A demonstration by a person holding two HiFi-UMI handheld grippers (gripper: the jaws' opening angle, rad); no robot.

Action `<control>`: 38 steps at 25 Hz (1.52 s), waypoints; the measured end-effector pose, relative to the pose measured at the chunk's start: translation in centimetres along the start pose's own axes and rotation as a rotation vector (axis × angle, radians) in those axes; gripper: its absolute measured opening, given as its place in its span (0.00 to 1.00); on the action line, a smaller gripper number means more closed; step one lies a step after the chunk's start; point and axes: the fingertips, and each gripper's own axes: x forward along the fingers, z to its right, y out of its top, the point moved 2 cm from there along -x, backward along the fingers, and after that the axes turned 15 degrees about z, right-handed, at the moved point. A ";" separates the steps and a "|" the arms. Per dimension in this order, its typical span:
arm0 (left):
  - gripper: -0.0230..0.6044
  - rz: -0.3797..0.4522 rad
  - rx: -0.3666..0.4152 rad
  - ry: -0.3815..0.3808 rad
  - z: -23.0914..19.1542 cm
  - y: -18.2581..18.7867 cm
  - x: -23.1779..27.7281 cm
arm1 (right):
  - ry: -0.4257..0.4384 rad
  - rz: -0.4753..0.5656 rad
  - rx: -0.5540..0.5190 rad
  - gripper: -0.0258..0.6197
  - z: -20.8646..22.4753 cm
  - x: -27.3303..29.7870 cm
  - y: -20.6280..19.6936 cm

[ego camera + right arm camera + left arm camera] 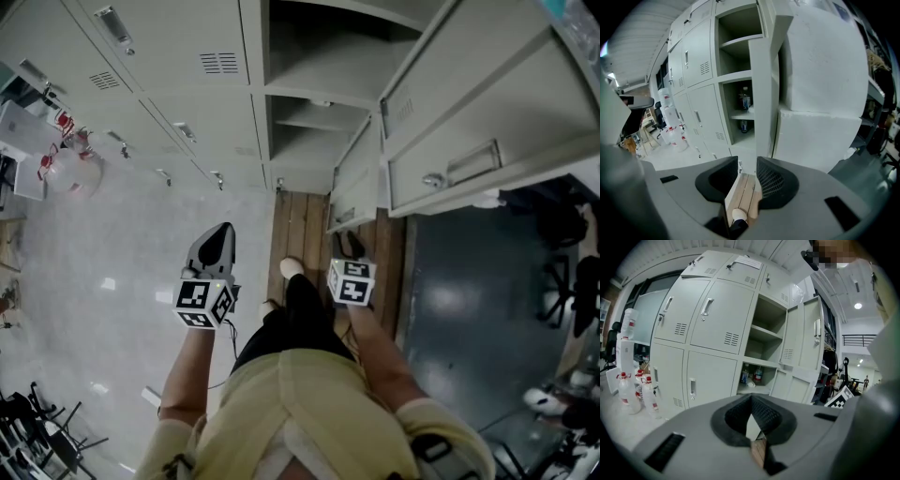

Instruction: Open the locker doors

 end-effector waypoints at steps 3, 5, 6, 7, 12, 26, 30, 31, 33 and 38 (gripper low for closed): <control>0.03 0.012 -0.009 0.032 -1.0 0.4 -1.4 | 0.038 0.032 -0.005 0.23 -1.7 -0.1 1.2; 0.03 0.019 -0.012 0.053 -1.7 0.7 -2.4 | 0.063 0.048 -0.011 0.23 -2.9 0.0 2.1; 0.03 0.021 -0.014 0.063 -2.0 0.8 -3.0 | 0.075 0.055 -0.012 0.23 -3.5 -0.1 2.7; 0.03 0.023 -0.016 0.073 -2.3 0.9 -3.5 | 0.087 0.066 -0.008 0.23 -4.1 -0.1 3.3; 0.03 0.046 -0.031 0.140 -4.3 1.9 -6.3 | 0.150 0.128 -0.003 0.23 -7.3 -0.1 6.6; 0.03 0.101 -0.090 0.343 -9.7 4.2 -12.4 | 0.346 0.219 -0.046 0.23 -15.2 0.5 14.2; 0.03 0.108 -0.115 0.388 -10.2 4.5 -13.5 | 0.417 0.226 -0.049 0.23 -17.7 0.4 15.4; 0.03 0.113 -0.124 0.398 -10.1 4.6 -13.7 | 0.436 0.229 -0.056 0.23 -18.3 0.2 15.6; 0.03 0.121 -0.142 0.417 -10.0 4.8 -14.3 | 0.475 0.242 -0.077 0.20 -19.5 -0.3 16.0; 0.03 0.108 -0.158 0.453 -9.3 4.9 -15.5 | 0.564 0.276 -0.113 0.09 -21.8 -1.8 17.0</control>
